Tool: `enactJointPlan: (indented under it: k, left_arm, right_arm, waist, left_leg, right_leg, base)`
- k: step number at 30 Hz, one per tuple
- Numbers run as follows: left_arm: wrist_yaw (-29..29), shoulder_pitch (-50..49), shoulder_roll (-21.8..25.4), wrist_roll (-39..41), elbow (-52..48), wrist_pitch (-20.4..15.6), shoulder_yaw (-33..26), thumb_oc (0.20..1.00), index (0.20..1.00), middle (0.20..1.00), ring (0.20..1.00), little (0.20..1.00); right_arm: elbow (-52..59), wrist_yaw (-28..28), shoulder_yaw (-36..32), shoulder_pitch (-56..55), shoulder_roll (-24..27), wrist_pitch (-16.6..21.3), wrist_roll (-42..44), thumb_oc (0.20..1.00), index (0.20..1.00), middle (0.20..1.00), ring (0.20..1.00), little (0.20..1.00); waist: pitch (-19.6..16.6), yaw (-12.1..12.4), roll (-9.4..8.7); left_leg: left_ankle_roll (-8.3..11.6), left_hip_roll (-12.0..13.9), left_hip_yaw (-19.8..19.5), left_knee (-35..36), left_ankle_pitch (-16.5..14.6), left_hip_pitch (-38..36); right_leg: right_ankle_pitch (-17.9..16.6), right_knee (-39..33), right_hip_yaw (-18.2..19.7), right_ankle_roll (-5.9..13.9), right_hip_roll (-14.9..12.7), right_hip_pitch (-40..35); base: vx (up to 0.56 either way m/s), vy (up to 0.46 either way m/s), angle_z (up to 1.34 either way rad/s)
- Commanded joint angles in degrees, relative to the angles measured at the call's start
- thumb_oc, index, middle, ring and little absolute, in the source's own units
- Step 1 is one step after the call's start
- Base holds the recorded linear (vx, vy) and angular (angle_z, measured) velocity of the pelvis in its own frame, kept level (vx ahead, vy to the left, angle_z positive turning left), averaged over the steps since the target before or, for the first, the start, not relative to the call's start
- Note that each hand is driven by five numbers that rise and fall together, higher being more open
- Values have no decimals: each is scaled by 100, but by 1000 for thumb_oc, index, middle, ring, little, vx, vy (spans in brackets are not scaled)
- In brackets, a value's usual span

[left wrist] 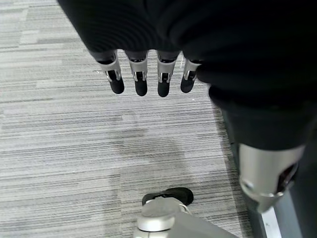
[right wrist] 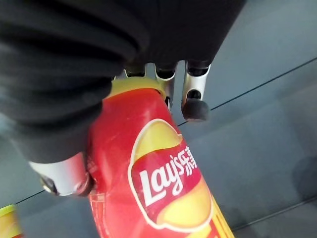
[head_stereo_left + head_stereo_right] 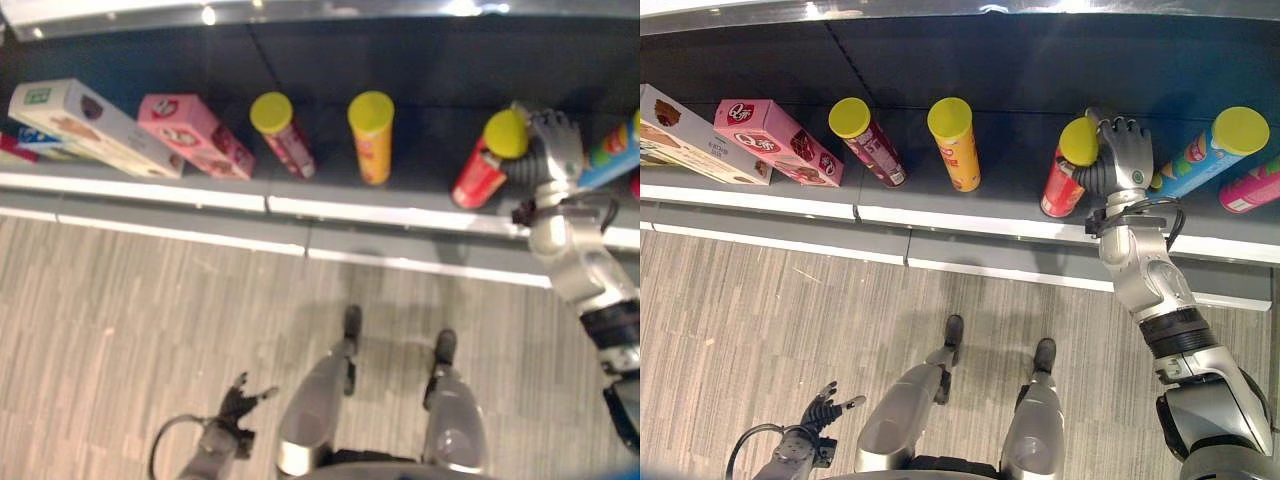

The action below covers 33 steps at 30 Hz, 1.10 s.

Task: Put the goods on the table back onto the shelves and tidy them up.

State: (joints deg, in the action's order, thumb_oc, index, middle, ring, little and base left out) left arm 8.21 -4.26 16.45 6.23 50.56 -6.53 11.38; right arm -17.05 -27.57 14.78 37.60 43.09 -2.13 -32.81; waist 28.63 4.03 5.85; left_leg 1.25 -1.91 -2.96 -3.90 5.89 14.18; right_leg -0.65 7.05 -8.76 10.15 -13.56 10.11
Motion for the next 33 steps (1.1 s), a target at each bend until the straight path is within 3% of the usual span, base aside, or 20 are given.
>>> enactJointPlan:
  k: [1, 11, 28, 29, 30, 33]
  left_arm:
    - [160, 42, 211, 41, 10, -95, 183, 1000, 1000, 1000, 1000, 1000]
    - [165, 79, 297, 118, -119, -124, 279, 1000, 1000, 1000, 1000, 1000]
    - [229, 89, 257, 123, -422, -137, 440, 1000, 1000, 1000, 1000, 1000]
    - [252, 114, 248, 111, -400, -118, 432, 1000, 1000, 1000, 1000, 1000]
    - [252, 115, 249, 111, -399, -118, 432, 1000, 1000, 1000, 1000, 1000]
    - [293, 169, 195, 105, -291, -104, 421, 1000, 1000, 1000, 1000, 1000]
  right_arm:
    - [-52, -404, -8, 529, 119, -20, -88, 200, 200, 200, 200, 200]
    - [-892, -448, 202, 894, 255, -113, 373, 200, 200, 200, 200, 200]
    - [-1224, -695, 188, 969, 191, -243, 386, 200, 200, 200, 200, 200]
    - [-1228, -730, 164, 956, 146, -267, 399, 539, 539, 539, 539, 539]
    - [-1226, -730, 163, 954, 145, -268, 398, 1000, 1000, 1000, 1000, 1000]
    - [-1160, -782, 106, 922, 26, -284, 448, 1000, 1000, 1000, 1000, 1000]
  waist:
    - [-401, 149, -248]
    - [-324, 212, -180]
    - [-297, 229, -124]
    - [-293, 221, -127]
    - [-292, 223, -129]
    - [-296, 209, -146]
  left_leg:
    - [166, 56, -59, -989, -1541, -67]
    - [205, 51, -141, -892, -1463, -25]
    - [213, 42, -192, -832, -1438, 20]
    - [211, 40, -186, -828, -1439, 17]
    - [211, 40, -184, -827, -1438, 16]
    - [204, 40, -175, -830, -1449, 7]
  right_leg:
    - [-351, -278, -164, 57, -163, 453]
    - [-358, -309, -254, 58, -178, 481]
    - [-349, -341, -301, 64, -190, 490]
    - [-356, -345, -292, 63, -190, 492]
    - [-356, -346, -290, 64, -190, 493]
    - [-358, -353, -289, 64, -192, 489]
  base:
    - [0, 0, 0]
    - [10, -8, 6]
    - [1, 2, 3]
    - [0, 0, 0]
    - [0, 0, 0]
    - [0, 0, 0]
